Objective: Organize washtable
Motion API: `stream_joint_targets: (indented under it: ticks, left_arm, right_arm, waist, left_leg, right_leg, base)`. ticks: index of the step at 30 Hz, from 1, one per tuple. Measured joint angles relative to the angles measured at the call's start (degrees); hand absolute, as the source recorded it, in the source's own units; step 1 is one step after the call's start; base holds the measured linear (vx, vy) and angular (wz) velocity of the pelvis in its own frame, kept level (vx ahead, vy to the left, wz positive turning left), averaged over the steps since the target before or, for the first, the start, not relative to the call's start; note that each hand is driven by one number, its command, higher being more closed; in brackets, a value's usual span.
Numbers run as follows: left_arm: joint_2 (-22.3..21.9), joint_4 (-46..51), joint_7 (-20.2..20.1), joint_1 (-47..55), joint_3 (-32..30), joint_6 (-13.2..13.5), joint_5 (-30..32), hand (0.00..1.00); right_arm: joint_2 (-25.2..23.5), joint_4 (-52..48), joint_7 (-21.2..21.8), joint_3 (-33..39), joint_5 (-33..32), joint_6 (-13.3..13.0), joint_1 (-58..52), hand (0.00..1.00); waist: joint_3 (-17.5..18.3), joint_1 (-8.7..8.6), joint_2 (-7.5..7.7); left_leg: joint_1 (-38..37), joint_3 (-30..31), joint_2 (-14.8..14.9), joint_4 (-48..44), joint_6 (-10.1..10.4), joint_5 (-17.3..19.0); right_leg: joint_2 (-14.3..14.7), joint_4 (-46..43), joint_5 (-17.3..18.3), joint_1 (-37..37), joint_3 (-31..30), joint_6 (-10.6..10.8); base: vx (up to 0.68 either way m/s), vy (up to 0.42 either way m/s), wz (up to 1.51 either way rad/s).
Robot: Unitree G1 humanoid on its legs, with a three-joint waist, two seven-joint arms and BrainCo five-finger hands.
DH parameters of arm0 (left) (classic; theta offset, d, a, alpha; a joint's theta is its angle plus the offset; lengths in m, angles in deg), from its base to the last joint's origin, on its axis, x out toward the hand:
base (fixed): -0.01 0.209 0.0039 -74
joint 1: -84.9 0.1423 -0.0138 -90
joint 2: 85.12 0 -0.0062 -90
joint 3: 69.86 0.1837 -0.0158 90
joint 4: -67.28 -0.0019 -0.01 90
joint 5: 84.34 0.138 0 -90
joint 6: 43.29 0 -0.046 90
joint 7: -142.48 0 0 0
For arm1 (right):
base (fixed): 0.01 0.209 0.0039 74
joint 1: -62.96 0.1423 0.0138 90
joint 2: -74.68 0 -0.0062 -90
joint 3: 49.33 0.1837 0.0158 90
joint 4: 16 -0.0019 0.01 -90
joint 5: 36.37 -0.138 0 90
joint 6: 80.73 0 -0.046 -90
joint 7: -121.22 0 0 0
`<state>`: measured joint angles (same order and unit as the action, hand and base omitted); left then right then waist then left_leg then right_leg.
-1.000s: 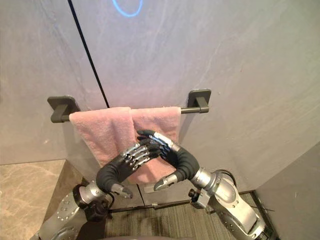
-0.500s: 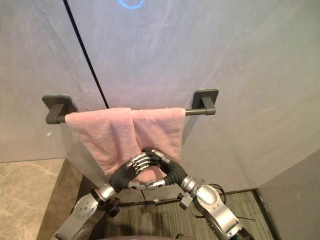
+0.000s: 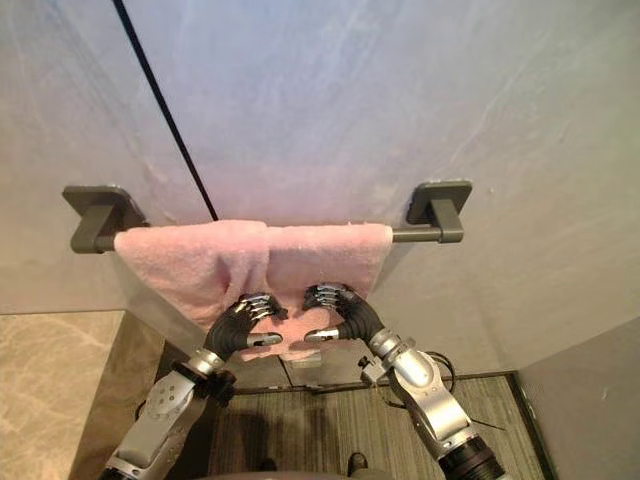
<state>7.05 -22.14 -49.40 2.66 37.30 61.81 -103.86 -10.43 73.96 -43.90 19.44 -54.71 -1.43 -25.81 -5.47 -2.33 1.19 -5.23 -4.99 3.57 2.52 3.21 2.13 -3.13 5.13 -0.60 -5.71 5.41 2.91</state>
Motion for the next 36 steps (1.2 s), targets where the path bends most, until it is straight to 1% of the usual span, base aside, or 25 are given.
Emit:
stream_joint_targets:
  ticks: [5, 7, 9, 11, 14, 15, 17, 21, 25, 27, 30, 36]
  left_arm:
    - [-0.6, -1.3, 0.6, 0.3, -2.0, 0.0, 0.4, 0.00]
    - [-1.8, -1.5, 0.6, 0.7, -3.7, 0.0, 0.5, 0.00]
    - [-2.4, -1.9, 0.8, 1.1, -4.7, 0.0, 0.5, 0.00]
    - [-2.6, -1.9, 0.8, 1.4, -6.6, 0.0, 0.5, 0.00]
    - [-4.1, -1.9, 1.4, 2.7, -10.8, 0.0, 0.5, 0.00]
    - [-4.4, -1.9, 2.1, 2.7, -12.0, 0.0, 0.4, 0.00]
    - [-4.5, -1.8, 2.3, 2.8, -14.4, 0.0, 0.3, 0.00]
    - [-5.0, -0.4, 3.3, 4.4, -18.3, 0.2, -0.1, 0.00]
    - [-6.5, 0.8, 3.3, 5.5, -20.6, 0.3, -0.1, 0.00]
    - [-7.0, 1.3, 3.3, 6.4, -21.2, 0.3, -0.2, 0.00]
    - [-8.9, 1.3, 3.4, 6.8, -23.9, 0.3, -0.9, 0.00]
    - [-9.9, 1.3, 3.5, 8.3, -25.7, 0.3, -2.4, 0.00]
  right_arm:
    - [-1.7, 1.6, -0.2, 2.5, 1.4, 0.0, 0.0, 0.00]
    - [-2.5, 1.6, -0.9, 4.3, 3.0, 0.0, -0.2, 0.00]
    - [-3.0, 1.6, -1.2, 5.6, 3.2, -0.1, -0.6, 0.00]
    - [-3.5, 1.6, -1.4, 7.0, 3.3, -0.1, -0.7, 0.00]
    - [-4.1, 1.6, -2.3, 9.4, 3.3, -0.1, -1.4, 0.00]
    - [-4.7, 1.6, -2.4, 11.2, 3.3, -0.1, -1.9, 0.00]
    - [-5.0, 1.5, -2.8, 13.2, 3.3, -0.1, -2.0, 0.00]
    - [-5.9, 0.7, -4.9, 18.8, 3.3, -0.2, -3.6, 0.00]
    - [-6.1, 0.7, -5.2, 21.9, 3.3, -0.2, -4.5, 0.00]
    - [-7.1, 0.0, -6.1, 23.7, 3.3, -0.2, -5.6, 0.00]
    - [-7.9, -1.4, -6.3, 25.7, 3.3, -0.2, -6.9, 0.00]
    - [-9.9, -1.5, -7.3, 28.3, 3.2, -0.2, -8.8, 0.00]
  waist:
    - [-0.1, -0.06, 0.40]
    - [-0.3, -0.05, 0.86]
    - [-0.3, -0.02, 0.99]
    - [-0.3, -0.06, 1.00]
    - [-0.3, -0.01, 1.01]
    - [-0.3, 0.01, 1.01]
    - [-0.3, 0.01, 1.00]
    - [-0.1, 0.04, 1.04]
    - [0.0, 0.02, 1.10]
    - [0.0, 0.01, 1.04]
    - [0.1, -0.03, 1.08]
    - [0.5, -0.09, 0.94]
  left_leg:
    - [0.0, 0.0, 0.0, -0.1, 0.0, 0.0]
    - [0.0, 0.1, 0.1, -0.3, 0.0, 0.0]
    - [0.2, 0.1, 0.1, -0.3, 0.0, 0.0]
    - [0.4, 0.1, 0.0, -0.3, 0.0, -0.3]
    - [0.3, 0.2, 0.0, -0.3, 0.0, -0.4]
    - [0.3, 0.3, 0.0, -0.3, 0.0, -0.6]
    - [0.2, 0.5, -0.1, -0.1, 0.0, -0.8]
    - [-0.4, 0.6, -0.1, 0.8, 0.0, -1.3]
    - [-0.4, 0.5, -0.1, 0.8, 0.0, -1.3]
    - [-0.4, 0.6, -0.1, 0.8, 0.0, -1.3]
    - [-0.5, 0.6, -0.1, 0.8, 0.0, -1.3]
    - [-1.0, 0.8, -0.1, 0.9, 0.0, -1.3]
  right_leg:
    - [0.0, -0.3, 0.0, 0.1, -0.1, 0.0]
    - [0.0, -0.6, 0.0, 0.2, -0.1, 0.0]
    - [0.0, -1.1, 0.0, 0.7, -0.3, 0.0]
    - [0.0, -1.3, 0.0, 1.0, -0.2, 0.0]
    - [0.0, -1.7, 0.0, 1.0, 0.2, 0.0]
    - [-0.1, -1.7, 0.0, 1.0, 0.4, 0.0]
    - [-0.1, -1.8, 0.0, 1.0, 0.5, 0.0]
    - [-0.1, -1.8, 0.0, 1.0, 0.7, 0.0]
    - [-0.1, -1.6, 0.0, 0.9, 0.7, 0.0]
    - [-0.1, -1.5, 0.0, 0.8, 0.7, 0.0]
    - [-0.1, -1.3, 0.0, 0.7, 0.8, 0.0]
    - [-0.1, -1.1, 0.0, -0.1, 1.0, 0.0]
  base:
    - [-0.05, -0.009, 0.00]
    - [-0.06, -0.008, -0.01]
    - [-0.06, -0.007, -0.03]
    - [-0.04, -0.004, 0.00]
    - [-0.04, -0.005, 0.02]
    - [-0.04, -0.007, 0.07]
    - [-0.06, -0.010, 0.06]
    - [-0.04, -0.007, 0.01]
    - [0.00, 0.000, 0.00]
    - [0.00, 0.000, 0.00]
    - [0.00, 0.000, 0.00]
    - [-0.02, -0.005, 0.02]
